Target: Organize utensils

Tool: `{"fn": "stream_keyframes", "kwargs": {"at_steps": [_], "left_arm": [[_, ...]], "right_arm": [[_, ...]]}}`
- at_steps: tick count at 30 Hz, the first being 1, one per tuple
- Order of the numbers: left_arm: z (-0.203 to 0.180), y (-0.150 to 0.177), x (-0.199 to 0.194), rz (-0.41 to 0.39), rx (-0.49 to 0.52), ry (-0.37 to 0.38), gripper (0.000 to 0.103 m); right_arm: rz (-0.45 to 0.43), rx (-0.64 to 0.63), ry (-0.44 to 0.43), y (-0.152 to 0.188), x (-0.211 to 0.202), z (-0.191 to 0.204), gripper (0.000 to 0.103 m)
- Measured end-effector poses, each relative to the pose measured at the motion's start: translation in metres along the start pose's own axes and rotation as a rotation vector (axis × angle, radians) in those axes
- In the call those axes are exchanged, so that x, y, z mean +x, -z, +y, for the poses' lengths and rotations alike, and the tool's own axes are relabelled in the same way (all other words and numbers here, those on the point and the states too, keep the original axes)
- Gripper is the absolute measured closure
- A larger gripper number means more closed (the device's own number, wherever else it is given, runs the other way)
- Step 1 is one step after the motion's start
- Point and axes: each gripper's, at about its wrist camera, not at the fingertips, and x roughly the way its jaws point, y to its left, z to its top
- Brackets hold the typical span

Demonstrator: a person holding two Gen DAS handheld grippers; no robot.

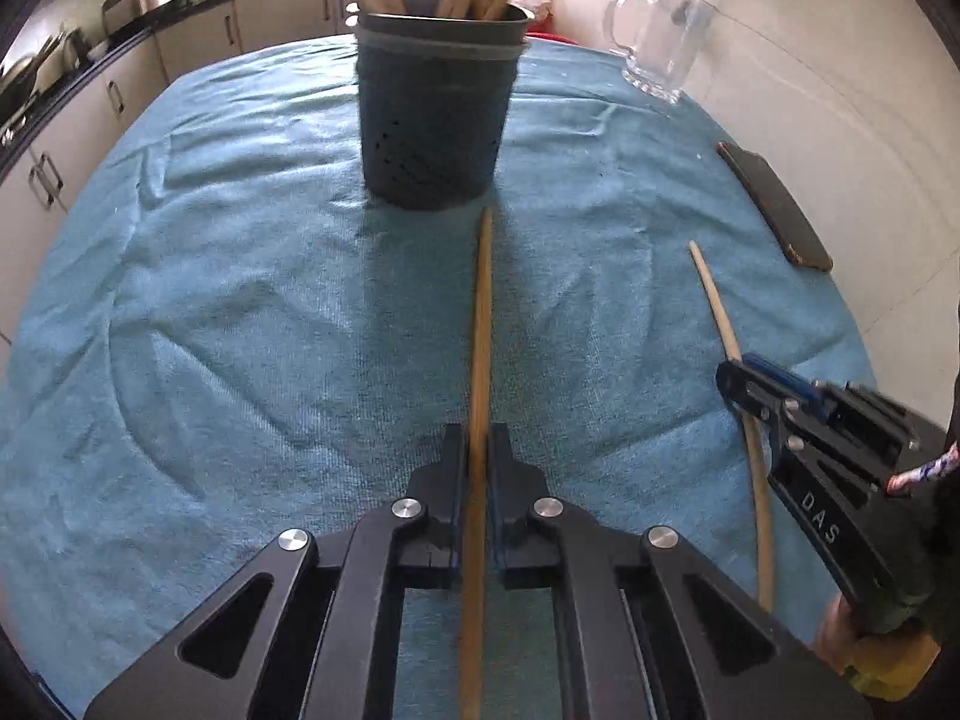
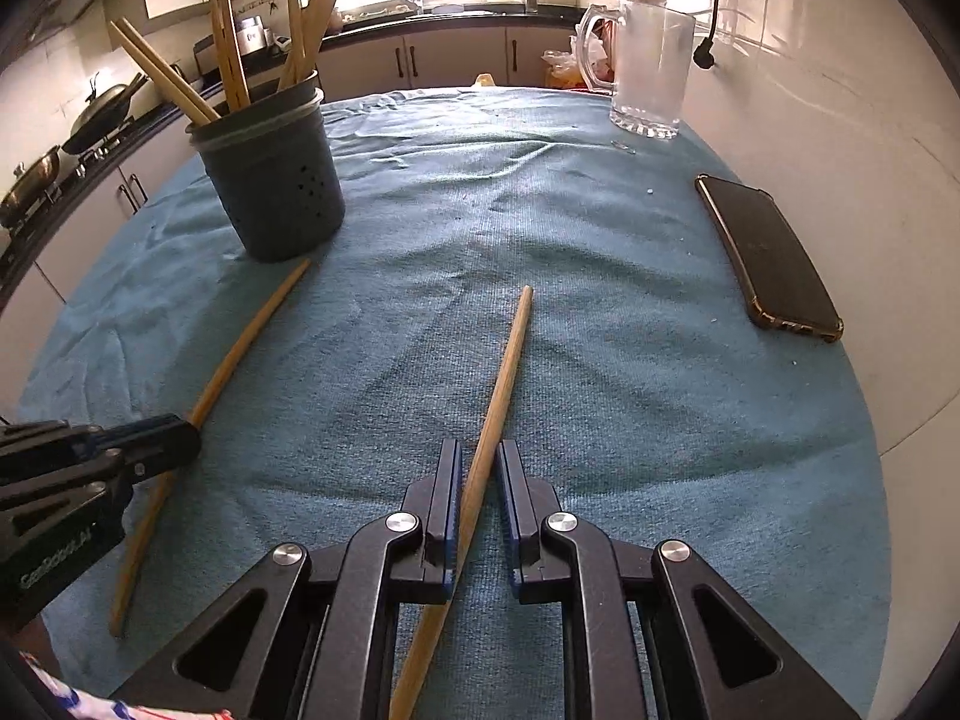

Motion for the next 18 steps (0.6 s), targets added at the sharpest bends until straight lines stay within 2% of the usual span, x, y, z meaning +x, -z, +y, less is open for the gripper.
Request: {"fn": "stream_keyframes", "kwargs": {"at_steps": [5, 10, 12, 13, 15, 18], "left_arm": [[0.021, 0.007, -0.007, 0.07, -0.138, 0.101, 0.096], [0.027, 0.019, -0.017, 0.131, -0.171, 0.163, 0.096], [0.026, 0.019, -0.024, 0.125, -0.165, 0.17, 0.096], [0.025, 0.017, -0.028, 0.115, -0.163, 0.168, 0.096], [0.027, 0.013, -0.035, 0.09, -0.158, 0.163, 0.095], [0.029, 0.0, -0.038, 0.065, -0.148, 0.125, 0.089]], "right_arm": [[0.027, 0.013, -0.073, 0.006, -0.006, -0.002, 0.094], [0.059, 0.011, -0.118, 0.015, -0.013, -0.004, 0.094], [0.062, 0.023, -0.139, 0.016, -0.013, -0.005, 0.088], [0.063, 0.03, -0.152, 0.015, -0.013, -0.007, 0.08], [0.058, 0.039, -0.141, 0.011, -0.012, -0.009, 0.07], [0.058, 0.023, -0.123, 0.002, -0.007, -0.008, 0.07]]}}
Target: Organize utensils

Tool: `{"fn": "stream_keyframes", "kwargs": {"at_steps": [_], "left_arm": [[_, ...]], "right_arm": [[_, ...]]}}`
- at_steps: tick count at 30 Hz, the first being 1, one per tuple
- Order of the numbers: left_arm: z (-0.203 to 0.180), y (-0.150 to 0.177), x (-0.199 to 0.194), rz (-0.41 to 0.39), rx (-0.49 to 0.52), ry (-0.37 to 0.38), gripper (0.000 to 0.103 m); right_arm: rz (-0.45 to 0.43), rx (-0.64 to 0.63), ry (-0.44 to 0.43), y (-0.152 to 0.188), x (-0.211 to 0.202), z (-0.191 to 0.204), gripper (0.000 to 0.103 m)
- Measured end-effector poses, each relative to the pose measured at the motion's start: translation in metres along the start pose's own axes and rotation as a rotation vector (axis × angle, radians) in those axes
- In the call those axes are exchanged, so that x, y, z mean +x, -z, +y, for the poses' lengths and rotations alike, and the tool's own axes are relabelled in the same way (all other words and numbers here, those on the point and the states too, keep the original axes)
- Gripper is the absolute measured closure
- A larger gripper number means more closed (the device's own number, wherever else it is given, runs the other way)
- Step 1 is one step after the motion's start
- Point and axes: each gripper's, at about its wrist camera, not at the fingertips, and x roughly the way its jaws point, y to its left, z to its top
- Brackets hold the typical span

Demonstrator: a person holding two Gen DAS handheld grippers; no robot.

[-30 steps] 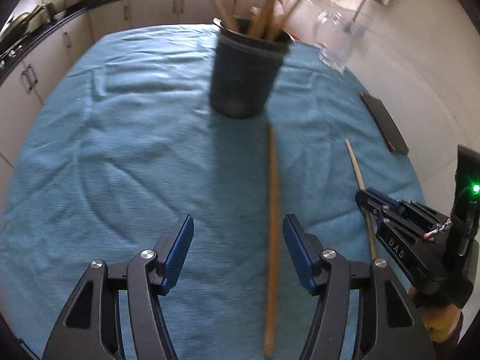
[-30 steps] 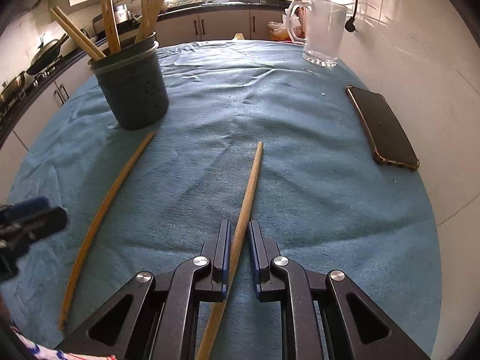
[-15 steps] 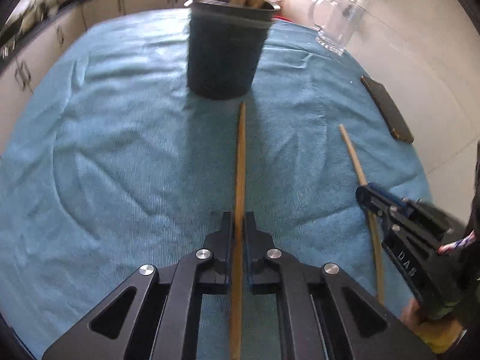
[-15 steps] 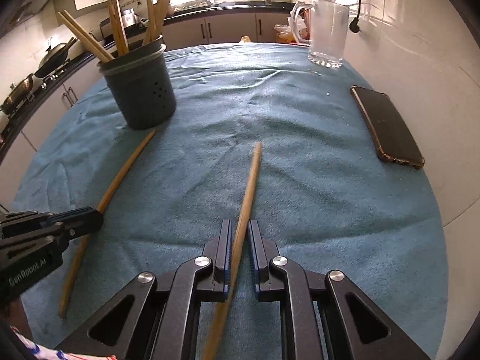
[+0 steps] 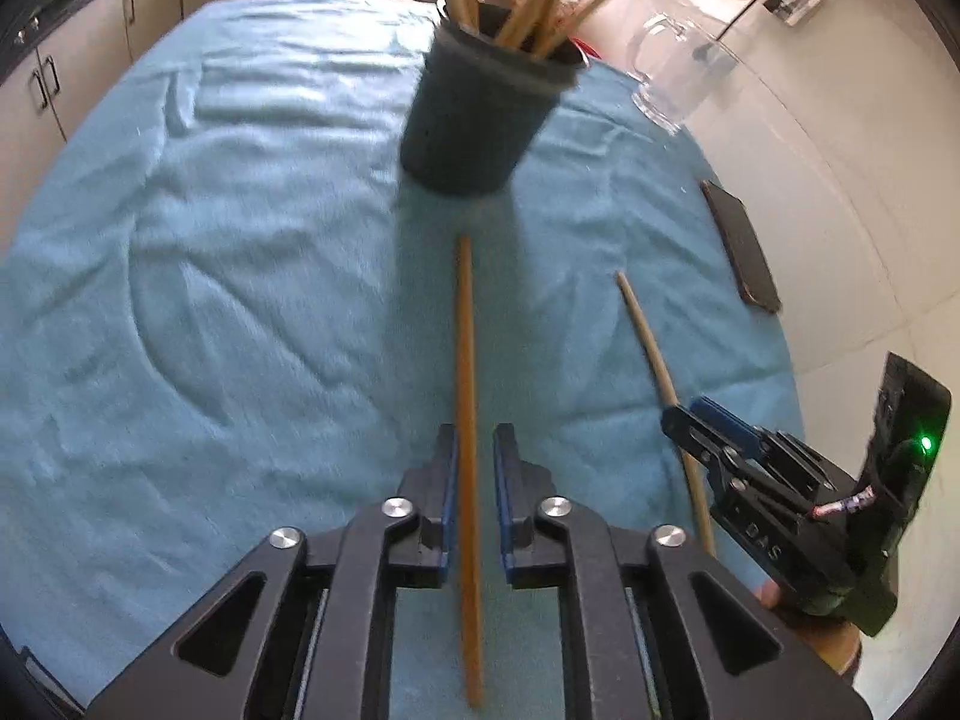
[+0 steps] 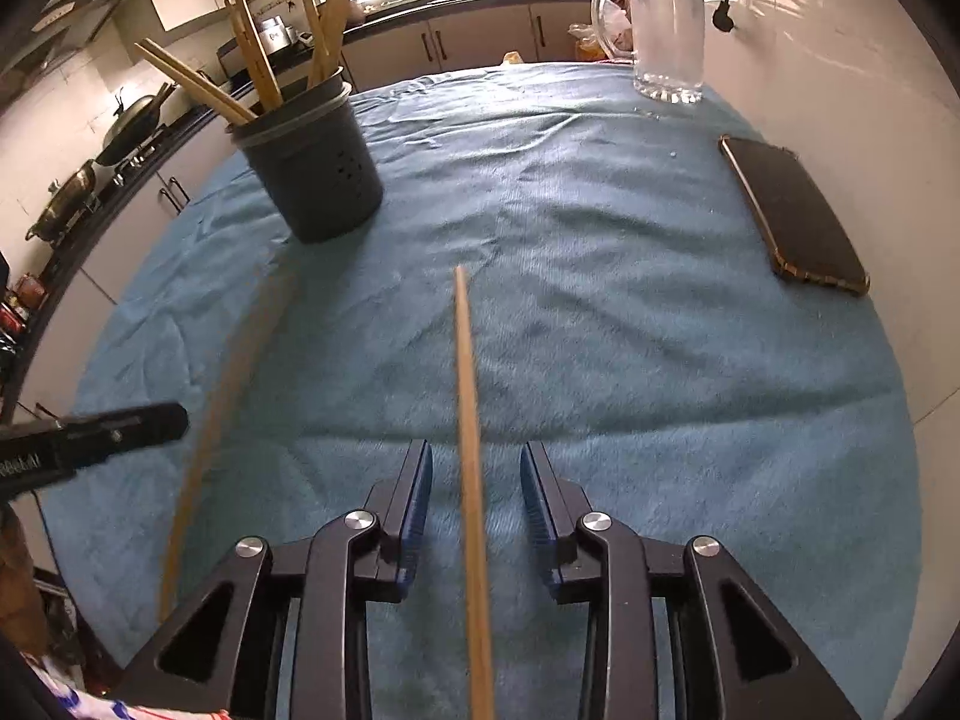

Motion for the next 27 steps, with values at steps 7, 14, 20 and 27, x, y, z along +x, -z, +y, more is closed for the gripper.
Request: {"fn": "stream_keyframes", "kwargs": {"at_steps": [7, 14, 20, 27], "left_arm": [[0.0, -0.036, 0.026, -0.012, 0.043, -0.058, 0.086], [0.003, -0.061, 0.057, -0.007, 0.037, -0.076, 0.086], [0.003, -0.064, 0.06, -0.043, 0.043, -0.058, 0.086], [0.004, -0.059, 0.05, -0.06, 0.041, -0.041, 0.098]], "right_arm": [[0.021, -0.073, 0.031, -0.028, 0.02, 0.006, 0.07], [0.027, -0.133, 0.067, -0.052, 0.038, 0.016, 0.079], [-0.005, -0.139, 0.082, -0.06, 0.045, 0.018, 0.09], [-0.073, -0.056, 0.026, -0.061, 0.033, 0.008, 0.097]]}}
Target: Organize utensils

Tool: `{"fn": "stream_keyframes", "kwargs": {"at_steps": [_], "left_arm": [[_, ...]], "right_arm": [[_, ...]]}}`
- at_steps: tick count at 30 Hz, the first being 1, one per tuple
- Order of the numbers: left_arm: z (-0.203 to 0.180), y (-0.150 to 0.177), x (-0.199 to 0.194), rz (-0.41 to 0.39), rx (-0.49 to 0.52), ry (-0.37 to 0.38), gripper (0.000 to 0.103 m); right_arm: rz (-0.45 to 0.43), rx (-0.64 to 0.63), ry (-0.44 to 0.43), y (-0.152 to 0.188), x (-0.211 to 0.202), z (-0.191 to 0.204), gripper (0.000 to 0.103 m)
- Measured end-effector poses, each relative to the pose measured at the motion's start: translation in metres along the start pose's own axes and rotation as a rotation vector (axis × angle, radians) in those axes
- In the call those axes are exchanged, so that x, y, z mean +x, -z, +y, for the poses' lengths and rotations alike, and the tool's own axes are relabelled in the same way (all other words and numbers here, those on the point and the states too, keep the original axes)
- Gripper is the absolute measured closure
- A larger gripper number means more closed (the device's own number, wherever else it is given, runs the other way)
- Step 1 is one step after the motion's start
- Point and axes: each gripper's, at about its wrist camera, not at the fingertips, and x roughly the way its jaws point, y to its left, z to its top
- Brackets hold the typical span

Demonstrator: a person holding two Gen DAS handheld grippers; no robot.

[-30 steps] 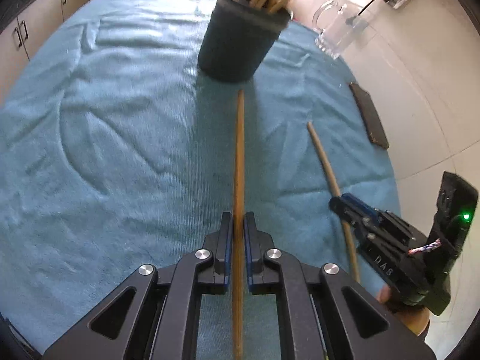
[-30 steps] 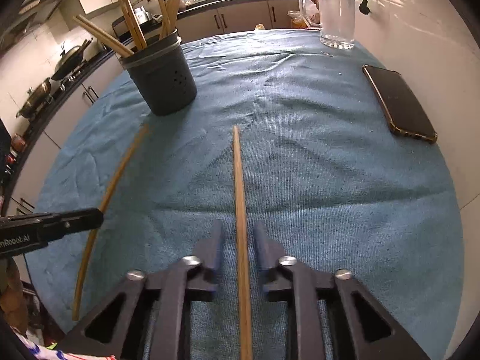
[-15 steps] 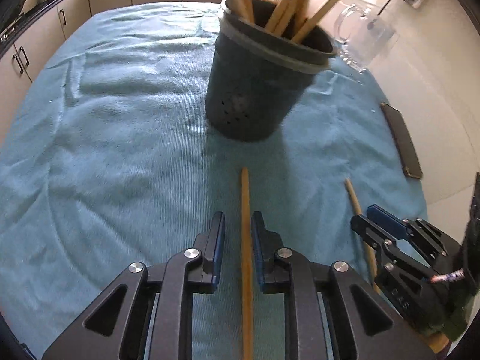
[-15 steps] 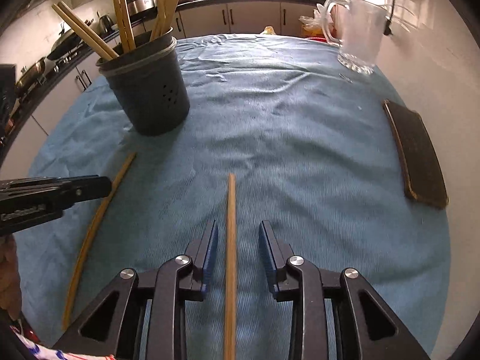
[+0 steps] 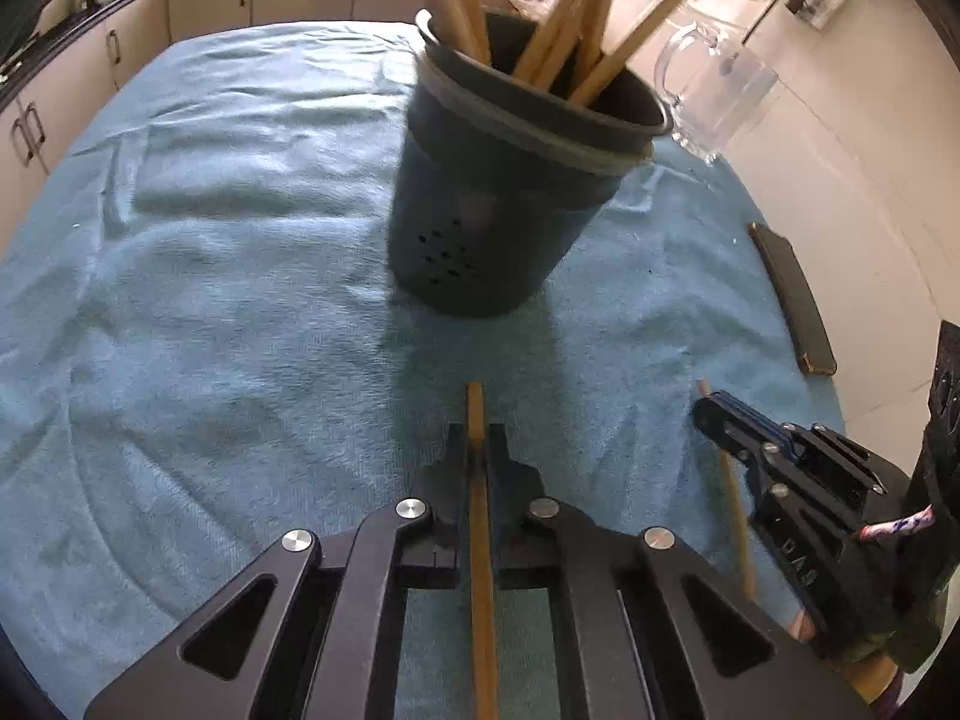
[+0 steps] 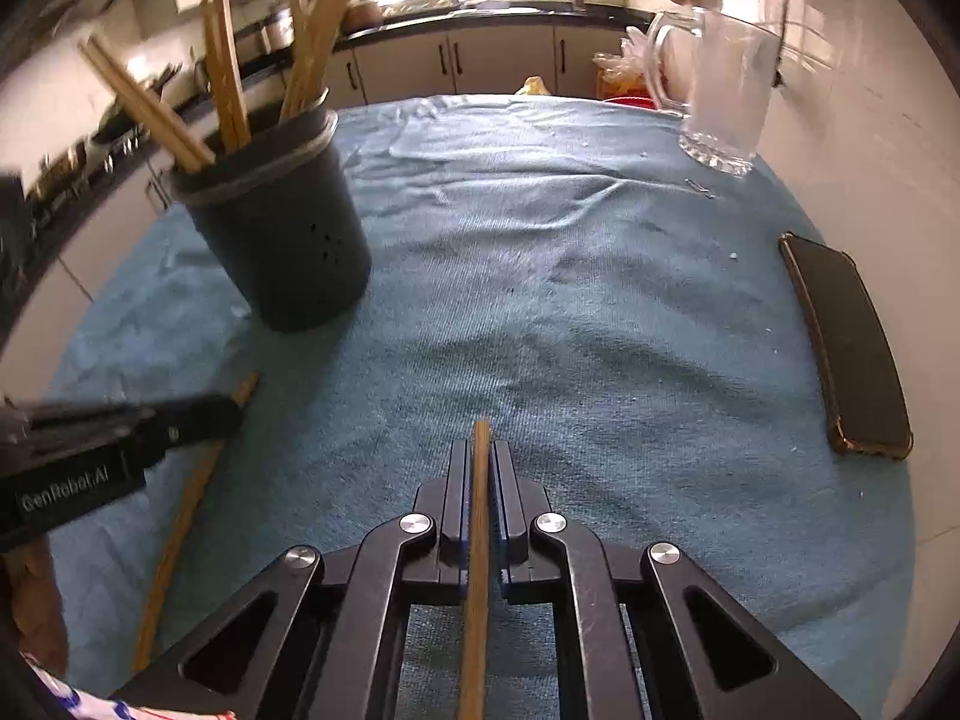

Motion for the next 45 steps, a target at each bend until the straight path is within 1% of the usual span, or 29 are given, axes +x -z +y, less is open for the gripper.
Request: {"fn": "stream_keyframes", "kwargs": {"at_steps": [4, 6, 12, 16, 21, 26, 32, 38, 41, 44, 45], "left_arm": [[-0.003, 0.001, -0.029, -0.063, 0.008, 0.001, 0.098], [-0.006, 0.002, -0.048, -0.109, 0.021, -0.001, 0.098], [-0.013, 0.016, -0.101, -0.221, 0.026, 0.017, 0.098], [-0.019, 0.026, -0.129, -0.284, 0.047, 0.0, 0.098], [-0.029, 0.041, -0.152, -0.339, 0.081, -0.021, 0.098], [-0.034, 0.052, -0.171, -0.378, 0.099, -0.02, 0.098], [-0.037, 0.065, -0.197, -0.423, 0.102, 0.004, 0.098], [-0.042, 0.077, -0.218, -0.474, 0.12, -0.005, 0.098], [-0.04, 0.078, -0.215, -0.466, 0.119, -0.012, 0.098], [-0.033, 0.073, -0.197, -0.431, 0.105, -0.04, 0.098], [-0.029, 0.069, -0.186, -0.403, 0.099, -0.051, 0.097]], "right_arm": [[-0.066, 0.025, -0.025, -0.004, -0.027, -0.002, 0.097], [-0.104, 0.037, -0.039, -0.005, -0.044, -0.001, 0.097], [-0.198, 0.065, -0.065, -0.006, -0.087, 0.0, 0.097], [-0.252, 0.074, -0.079, -0.004, -0.111, 0.003, 0.097], [-0.3, 0.072, -0.092, 0.003, -0.138, 0.01, 0.097], [-0.336, 0.063, -0.093, 0.012, -0.16, 0.016, 0.097], [-0.376, 0.036, -0.09, 0.022, -0.185, 0.025, 0.097], [-0.423, -0.01, -0.069, 0.029, -0.205, 0.039, 0.097], [-0.433, -0.022, -0.077, 0.031, -0.212, 0.043, 0.097], [-0.438, -0.023, -0.089, 0.032, -0.217, 0.045, 0.097], [-0.437, -0.021, -0.095, 0.032, -0.217, 0.045, 0.097]]}}
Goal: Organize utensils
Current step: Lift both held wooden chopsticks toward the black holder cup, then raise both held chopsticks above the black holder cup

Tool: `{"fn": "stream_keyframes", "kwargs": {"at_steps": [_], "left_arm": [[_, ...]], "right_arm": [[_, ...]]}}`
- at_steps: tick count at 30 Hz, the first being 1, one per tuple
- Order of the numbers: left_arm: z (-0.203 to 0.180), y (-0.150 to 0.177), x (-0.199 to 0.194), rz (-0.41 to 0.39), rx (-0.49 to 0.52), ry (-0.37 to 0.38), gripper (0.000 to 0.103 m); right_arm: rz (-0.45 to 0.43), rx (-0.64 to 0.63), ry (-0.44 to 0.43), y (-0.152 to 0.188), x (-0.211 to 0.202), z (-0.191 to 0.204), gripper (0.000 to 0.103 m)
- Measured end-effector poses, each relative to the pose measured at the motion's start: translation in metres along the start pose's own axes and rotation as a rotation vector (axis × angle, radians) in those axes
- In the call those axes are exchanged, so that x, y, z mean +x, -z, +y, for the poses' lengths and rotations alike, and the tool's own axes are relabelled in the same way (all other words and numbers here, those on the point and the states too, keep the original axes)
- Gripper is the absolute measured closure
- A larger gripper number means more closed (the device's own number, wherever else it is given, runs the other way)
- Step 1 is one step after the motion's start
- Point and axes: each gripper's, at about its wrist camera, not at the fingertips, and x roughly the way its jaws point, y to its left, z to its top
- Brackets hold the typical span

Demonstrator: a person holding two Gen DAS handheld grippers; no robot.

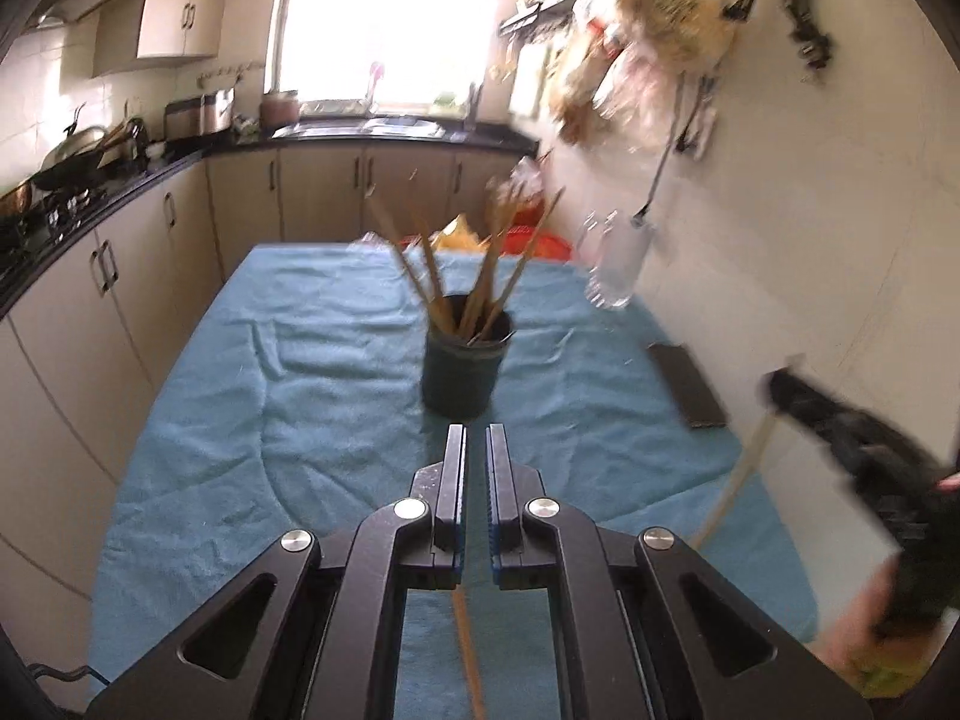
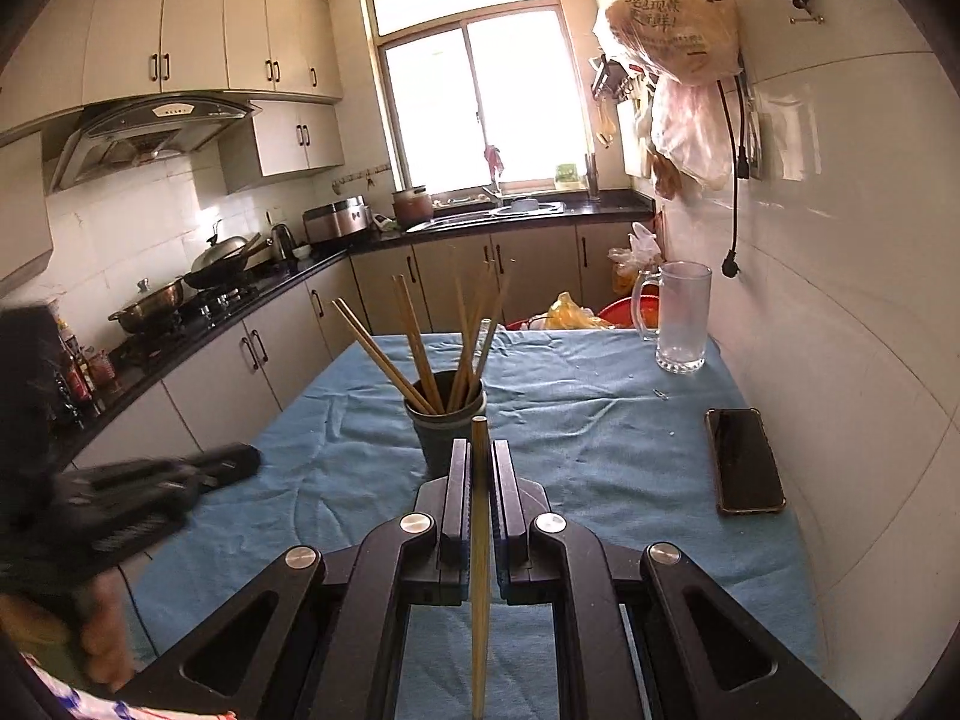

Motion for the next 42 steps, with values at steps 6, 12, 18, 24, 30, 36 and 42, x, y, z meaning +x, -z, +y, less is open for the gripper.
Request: {"fn": "stream_keyframes", "kwargs": {"at_steps": [6, 12, 18, 24, 30, 36, 42], "left_arm": [[0.023, 0.006, 0.087, 0.211, -0.039, 0.004, 0.094], [0.031, 0.013, 0.155, 0.343, -0.044, 0.006, 0.093], [0.027, 0.014, 0.196, 0.423, -0.038, -0.009, 0.081], [0.027, 0.014, 0.204, 0.411, -0.014, -0.014, 0.092], [0.036, 0.012, 0.189, 0.381, -0.049, -0.007, 0.099], [0.032, -0.003, 0.124, 0.235, -0.056, 0.037, 0.099], [0.019, -0.018, 0.056, 0.074, -0.046, 0.082, 0.099]], "right_arm": [[0.009, 0.022, -0.018, -0.002, 0.004, -0.006, 0.097], [0.032, 0.036, -0.024, -0.006, 0.019, -0.013, 0.097], [0.05, 0.043, -0.031, -0.011, 0.035, -0.019, 0.097], [0.067, 0.047, -0.039, -0.013, 0.047, -0.023, 0.097], [0.069, 0.044, -0.047, -0.014, 0.05, -0.021, 0.097], [0.047, 0.034, -0.056, -0.016, 0.041, -0.016, 0.097], [0.018, 0.021, -0.067, -0.018, 0.027, -0.004, 0.097]]}}
